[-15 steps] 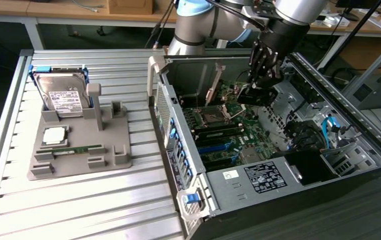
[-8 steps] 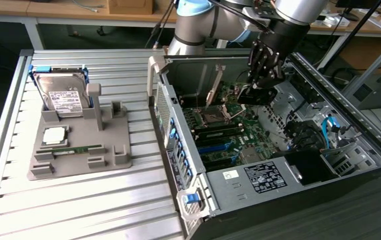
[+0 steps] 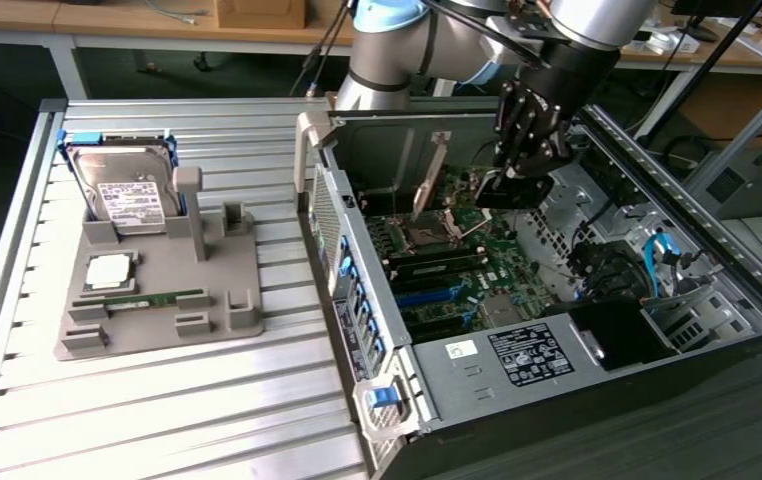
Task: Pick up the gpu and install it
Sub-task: 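Insert the gpu into the slot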
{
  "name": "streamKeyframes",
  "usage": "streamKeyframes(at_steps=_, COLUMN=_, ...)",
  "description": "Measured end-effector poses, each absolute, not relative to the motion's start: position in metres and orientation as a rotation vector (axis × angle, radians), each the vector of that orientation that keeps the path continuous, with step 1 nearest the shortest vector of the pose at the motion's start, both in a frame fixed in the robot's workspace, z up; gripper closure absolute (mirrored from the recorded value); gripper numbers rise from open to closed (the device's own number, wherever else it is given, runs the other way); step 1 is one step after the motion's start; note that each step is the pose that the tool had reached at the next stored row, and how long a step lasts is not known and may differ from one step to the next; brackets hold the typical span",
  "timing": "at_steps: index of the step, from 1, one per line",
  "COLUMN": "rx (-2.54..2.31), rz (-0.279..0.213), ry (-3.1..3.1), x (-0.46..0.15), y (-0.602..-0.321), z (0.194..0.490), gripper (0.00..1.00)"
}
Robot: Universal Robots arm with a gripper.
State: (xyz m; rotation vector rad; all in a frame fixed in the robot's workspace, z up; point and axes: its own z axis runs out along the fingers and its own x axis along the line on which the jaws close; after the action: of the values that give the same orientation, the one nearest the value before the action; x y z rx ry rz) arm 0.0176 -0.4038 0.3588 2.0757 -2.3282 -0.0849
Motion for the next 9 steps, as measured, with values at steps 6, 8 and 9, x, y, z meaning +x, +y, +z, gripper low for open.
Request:
streamKeyframes(at_steps=6, rx=2.121, rz=-0.084, ry=-2.285, x=0.0175, y=-0.4038, z=0.3588, gripper=0.73)
streamKeyframes(at_steps=8, rx=2.145, rz=-0.084, ry=-2.263, x=0.0175, y=-0.4038, z=0.3588, gripper=0.73)
streamKeyframes(at_steps=9, rx=2.153, rz=-0.084, ry=-2.254, x=0.0175, y=-0.4038, z=0.3588, gripper=0.73)
